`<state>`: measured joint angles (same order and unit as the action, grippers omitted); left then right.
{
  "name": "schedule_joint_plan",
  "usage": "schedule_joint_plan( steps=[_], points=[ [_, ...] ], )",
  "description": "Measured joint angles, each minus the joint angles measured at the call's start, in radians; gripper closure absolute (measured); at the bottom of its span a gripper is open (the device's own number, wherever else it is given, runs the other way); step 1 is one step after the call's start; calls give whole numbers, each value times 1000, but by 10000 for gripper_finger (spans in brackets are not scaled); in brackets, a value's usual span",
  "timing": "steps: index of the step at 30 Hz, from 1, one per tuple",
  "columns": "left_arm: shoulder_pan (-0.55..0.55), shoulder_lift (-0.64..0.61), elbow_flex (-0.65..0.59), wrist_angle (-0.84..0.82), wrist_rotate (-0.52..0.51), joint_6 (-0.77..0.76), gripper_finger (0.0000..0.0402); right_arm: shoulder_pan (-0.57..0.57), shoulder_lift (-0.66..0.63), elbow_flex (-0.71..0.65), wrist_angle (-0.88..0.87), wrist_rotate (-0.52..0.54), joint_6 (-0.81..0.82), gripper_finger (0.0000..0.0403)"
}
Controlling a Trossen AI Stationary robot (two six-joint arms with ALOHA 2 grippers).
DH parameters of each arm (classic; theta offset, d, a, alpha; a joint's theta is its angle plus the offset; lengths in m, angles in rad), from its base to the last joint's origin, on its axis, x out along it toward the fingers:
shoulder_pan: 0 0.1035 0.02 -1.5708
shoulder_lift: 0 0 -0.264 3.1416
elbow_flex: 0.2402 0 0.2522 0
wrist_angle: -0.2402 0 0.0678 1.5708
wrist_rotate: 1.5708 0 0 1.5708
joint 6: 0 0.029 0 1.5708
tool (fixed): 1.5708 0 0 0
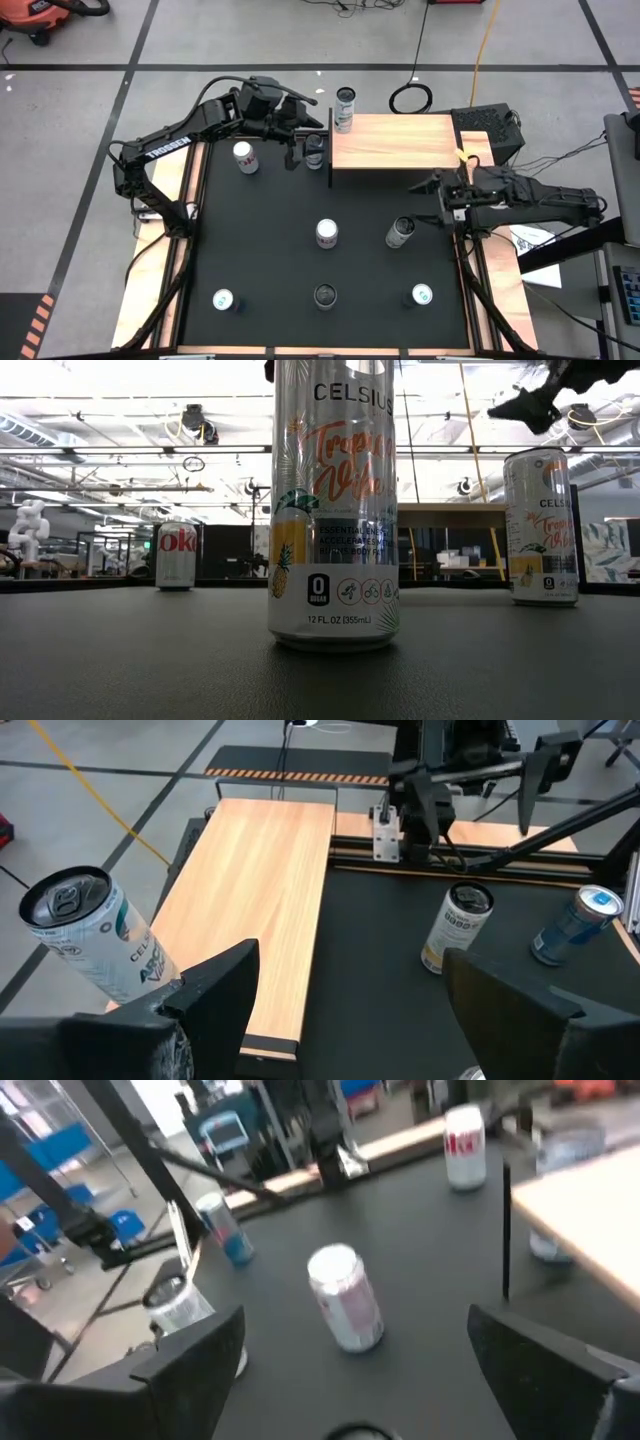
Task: Place canned beverage on shelf
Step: Put the top white-yellow soda can on the shelf
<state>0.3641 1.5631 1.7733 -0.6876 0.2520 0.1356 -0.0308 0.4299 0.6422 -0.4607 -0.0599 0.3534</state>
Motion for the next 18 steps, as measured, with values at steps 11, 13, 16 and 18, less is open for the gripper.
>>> schedule_joint_plan(
  steps=[11, 13, 16, 18],
  points=[
    [0, 0, 0, -5, 0, 0, 84, 0, 76, 0, -128, -24, 62, 35],
    [0, 0, 0, -5, 0, 0, 84, 0, 88, 0, -128, -50, 70, 35],
    [0, 0, 0, -5, 0, 1, 84, 0, 103, 0, -128, -53, 68, 35],
    [0, 0, 0, -4, 0, 1, 84, 0, 110, 0, -128, -50, 40, 35]
  ],
)
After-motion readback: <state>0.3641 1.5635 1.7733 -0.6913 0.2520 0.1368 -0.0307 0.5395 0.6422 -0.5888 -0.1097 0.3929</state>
